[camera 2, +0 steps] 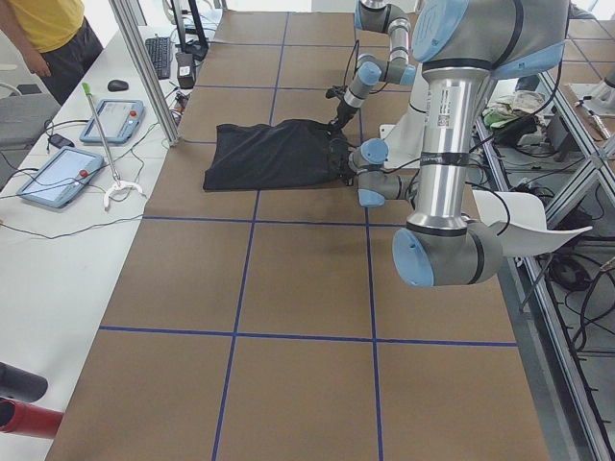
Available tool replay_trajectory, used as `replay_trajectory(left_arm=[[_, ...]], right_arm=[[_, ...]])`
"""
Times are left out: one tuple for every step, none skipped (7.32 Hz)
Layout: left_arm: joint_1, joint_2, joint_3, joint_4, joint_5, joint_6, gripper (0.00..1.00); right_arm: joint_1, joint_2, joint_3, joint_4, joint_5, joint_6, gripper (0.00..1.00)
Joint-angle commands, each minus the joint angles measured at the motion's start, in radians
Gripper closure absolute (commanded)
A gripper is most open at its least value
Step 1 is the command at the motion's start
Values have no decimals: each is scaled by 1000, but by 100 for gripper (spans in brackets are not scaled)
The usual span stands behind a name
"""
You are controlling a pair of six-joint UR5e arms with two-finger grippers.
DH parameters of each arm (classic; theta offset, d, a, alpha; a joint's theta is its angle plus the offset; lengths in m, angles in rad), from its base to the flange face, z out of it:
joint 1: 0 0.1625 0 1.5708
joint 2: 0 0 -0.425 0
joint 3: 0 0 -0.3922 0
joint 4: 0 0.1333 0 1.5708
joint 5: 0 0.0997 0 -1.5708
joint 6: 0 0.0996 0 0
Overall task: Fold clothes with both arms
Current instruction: 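Grasp the near corners of the shirt with both grippers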
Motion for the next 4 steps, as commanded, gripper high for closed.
replay_trajectory(left_arm=[[1,0,-1,0,0,0,100],[0,-1,-1,0,0,0,100],[0,-4,-3,0,-2,0,100],[0,0,-44,2,-12,2,100]], right_arm=[[4,5,0,-2,-2,1,100],[12,5,5,-2,-2,1,100],[24,5,17,-2,2,-4,100],[26,-7,50,-3,6,-5,100]])
